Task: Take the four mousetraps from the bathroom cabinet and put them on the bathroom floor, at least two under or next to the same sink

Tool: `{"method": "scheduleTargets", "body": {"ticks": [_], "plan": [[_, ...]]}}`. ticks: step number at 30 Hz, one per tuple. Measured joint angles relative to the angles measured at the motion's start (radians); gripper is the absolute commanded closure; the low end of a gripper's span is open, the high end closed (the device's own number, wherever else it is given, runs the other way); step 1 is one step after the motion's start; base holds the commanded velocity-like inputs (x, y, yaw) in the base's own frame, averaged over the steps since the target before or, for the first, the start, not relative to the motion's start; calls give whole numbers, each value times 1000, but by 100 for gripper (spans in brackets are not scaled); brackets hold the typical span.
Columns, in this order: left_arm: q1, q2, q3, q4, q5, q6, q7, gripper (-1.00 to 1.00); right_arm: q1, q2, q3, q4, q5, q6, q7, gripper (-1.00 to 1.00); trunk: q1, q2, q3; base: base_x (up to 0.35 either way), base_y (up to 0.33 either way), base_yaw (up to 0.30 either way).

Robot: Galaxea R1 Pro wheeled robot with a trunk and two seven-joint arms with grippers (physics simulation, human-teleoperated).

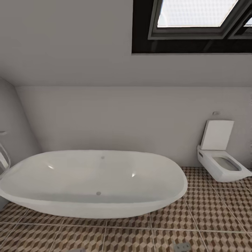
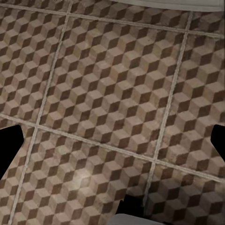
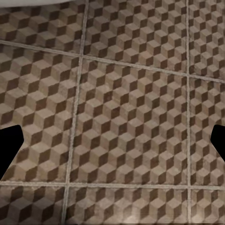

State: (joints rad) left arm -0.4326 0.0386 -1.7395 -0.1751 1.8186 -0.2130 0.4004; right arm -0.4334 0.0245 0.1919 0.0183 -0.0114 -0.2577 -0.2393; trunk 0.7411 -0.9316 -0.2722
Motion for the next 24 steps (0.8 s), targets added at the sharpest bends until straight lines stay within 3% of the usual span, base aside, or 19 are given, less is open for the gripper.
{"method": "scheduleTargets", "body": {"ticks": [24], "plan": [[0, -3, 0, -4, 0, 1, 0, -100, 1, 0, 0, 0, -1, 0, 0, -100, 0, 0, -8, 0, 0, -254]]}}
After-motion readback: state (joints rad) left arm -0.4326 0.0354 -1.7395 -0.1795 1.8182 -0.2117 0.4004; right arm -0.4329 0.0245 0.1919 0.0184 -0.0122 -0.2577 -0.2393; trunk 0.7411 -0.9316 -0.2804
